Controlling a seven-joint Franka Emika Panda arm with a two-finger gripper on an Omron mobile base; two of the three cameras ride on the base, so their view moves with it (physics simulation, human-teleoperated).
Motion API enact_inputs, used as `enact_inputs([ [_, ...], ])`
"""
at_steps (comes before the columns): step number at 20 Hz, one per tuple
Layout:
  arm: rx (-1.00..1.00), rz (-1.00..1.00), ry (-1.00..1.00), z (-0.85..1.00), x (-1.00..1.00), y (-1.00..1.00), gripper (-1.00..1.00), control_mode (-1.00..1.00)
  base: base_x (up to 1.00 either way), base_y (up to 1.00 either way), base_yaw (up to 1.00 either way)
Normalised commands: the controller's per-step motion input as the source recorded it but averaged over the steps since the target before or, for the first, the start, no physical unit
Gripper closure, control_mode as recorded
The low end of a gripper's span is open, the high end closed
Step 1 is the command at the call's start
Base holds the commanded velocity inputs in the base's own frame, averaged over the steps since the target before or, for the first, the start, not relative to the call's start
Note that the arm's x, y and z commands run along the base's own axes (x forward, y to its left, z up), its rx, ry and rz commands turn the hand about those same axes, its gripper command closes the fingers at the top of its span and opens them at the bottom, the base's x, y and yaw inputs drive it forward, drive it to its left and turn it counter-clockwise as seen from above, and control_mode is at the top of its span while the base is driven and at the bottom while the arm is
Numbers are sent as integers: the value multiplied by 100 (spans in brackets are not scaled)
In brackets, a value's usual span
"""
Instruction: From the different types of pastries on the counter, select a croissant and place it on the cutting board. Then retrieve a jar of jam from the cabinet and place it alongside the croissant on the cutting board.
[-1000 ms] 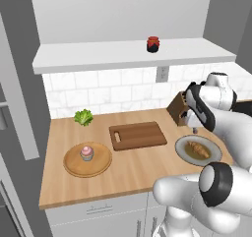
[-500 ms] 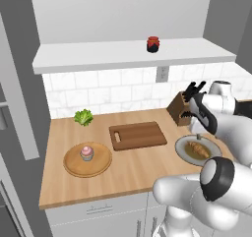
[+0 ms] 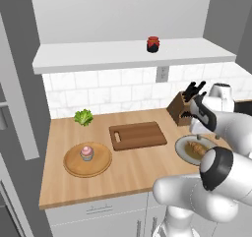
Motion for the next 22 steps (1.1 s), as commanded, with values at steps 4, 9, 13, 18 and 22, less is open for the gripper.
enact_inputs([
  [4,0,0,0,-8,29,0,-100,-100,0,0,0],
  [9,0,0,2,-21,11,0,-100,-100,0,0,0],
  [13,0,0,5,-32,6,0,-100,-100,0,0,0],
  [18,0,0,1,-20,10,0,-100,-100,0,0,0],
  [22,0,0,0,-7,16,-1,-100,-100,0,0,0],
])
